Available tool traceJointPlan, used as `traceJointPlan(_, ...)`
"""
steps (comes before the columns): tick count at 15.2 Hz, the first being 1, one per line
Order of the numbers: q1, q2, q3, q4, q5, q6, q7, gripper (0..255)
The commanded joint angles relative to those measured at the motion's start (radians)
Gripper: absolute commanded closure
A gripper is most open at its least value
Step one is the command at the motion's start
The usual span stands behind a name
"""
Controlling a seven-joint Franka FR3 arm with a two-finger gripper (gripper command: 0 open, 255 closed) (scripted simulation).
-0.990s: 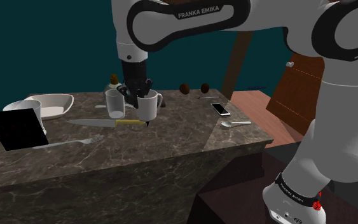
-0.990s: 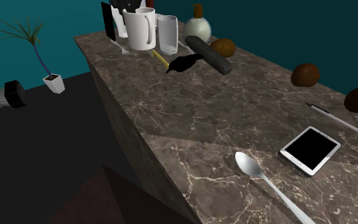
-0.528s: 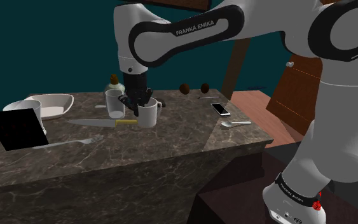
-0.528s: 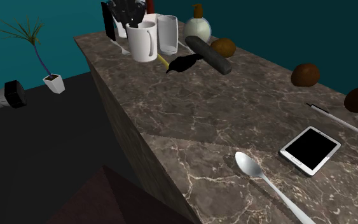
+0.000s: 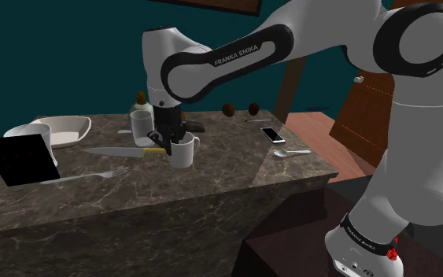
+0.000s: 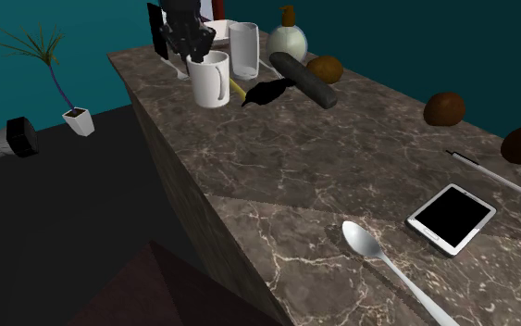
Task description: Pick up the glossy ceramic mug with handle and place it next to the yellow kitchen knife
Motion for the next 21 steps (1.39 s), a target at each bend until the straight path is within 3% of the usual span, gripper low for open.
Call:
traceJointPlan(1, 0.001, 0.011, -0.002, -0.01, -0.006, 0.021, 0.003, 255)
traceJointPlan(11, 0.002, 0.021, -0.005, -0.022, -0.011, 0.043, 0.007, 255)
traceJointPlan(12, 0.002, 0.021, -0.005, -0.022, -0.011, 0.043, 0.007, 0)
traceJointPlan(17, 0.002, 0.021, -0.005, -0.022, -0.011, 0.043, 0.007, 0)
traceJointPlan(21, 0.003, -0.015, 0.005, 0.057, 0.009, -0.07, -0.006, 0)
